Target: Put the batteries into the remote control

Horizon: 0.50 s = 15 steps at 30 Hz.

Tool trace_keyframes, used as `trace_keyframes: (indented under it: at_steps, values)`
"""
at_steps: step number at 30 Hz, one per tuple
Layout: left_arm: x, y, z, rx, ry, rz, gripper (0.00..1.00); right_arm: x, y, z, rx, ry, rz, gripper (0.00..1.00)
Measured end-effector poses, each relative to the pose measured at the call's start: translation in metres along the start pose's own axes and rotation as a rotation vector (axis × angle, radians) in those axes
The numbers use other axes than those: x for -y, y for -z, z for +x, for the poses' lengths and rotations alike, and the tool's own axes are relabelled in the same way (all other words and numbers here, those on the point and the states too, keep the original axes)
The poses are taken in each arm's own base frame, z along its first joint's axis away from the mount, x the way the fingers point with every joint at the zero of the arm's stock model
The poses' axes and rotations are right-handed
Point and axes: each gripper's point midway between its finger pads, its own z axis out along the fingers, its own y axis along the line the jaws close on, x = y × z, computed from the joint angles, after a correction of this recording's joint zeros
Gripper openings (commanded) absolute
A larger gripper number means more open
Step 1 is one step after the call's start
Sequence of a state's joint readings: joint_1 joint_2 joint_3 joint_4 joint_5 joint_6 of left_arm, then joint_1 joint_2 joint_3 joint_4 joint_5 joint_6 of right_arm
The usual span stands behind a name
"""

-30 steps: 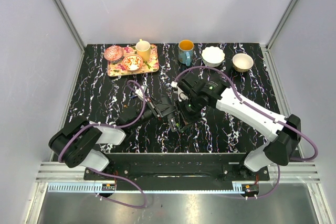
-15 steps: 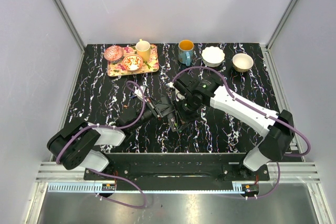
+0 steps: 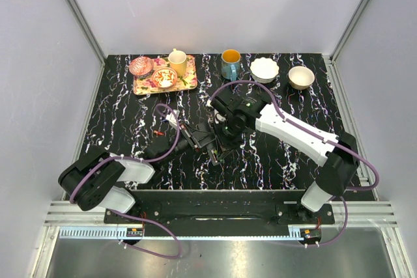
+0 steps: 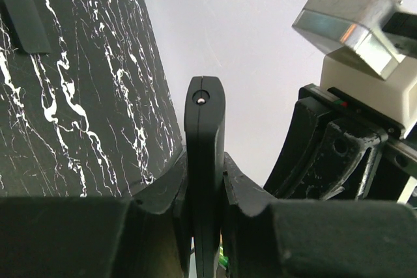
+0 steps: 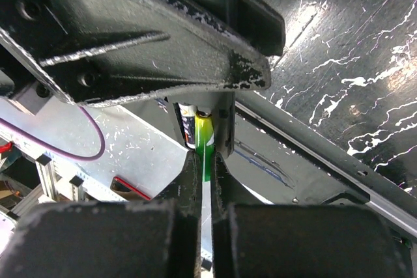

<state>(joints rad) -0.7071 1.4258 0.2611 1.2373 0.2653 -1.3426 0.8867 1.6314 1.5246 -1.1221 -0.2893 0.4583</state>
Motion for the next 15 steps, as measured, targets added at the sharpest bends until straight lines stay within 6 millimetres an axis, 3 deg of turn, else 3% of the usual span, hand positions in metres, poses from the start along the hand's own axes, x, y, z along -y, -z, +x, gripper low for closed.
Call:
trace_keyframes:
  at_steps: [10,15]
  values:
    - [-0.0053,0.0020,0.0005,0.005,0.011,-0.019,0.00,0.0017,-0.0067,-0.0031,-0.008,-0.001,0.017,0.01]
    - [-0.0084,0.0034,0.0003,0.012,0.024,-0.030,0.00,0.0029,-0.0091,-0.0034,-0.010,0.000,0.027,0.14]
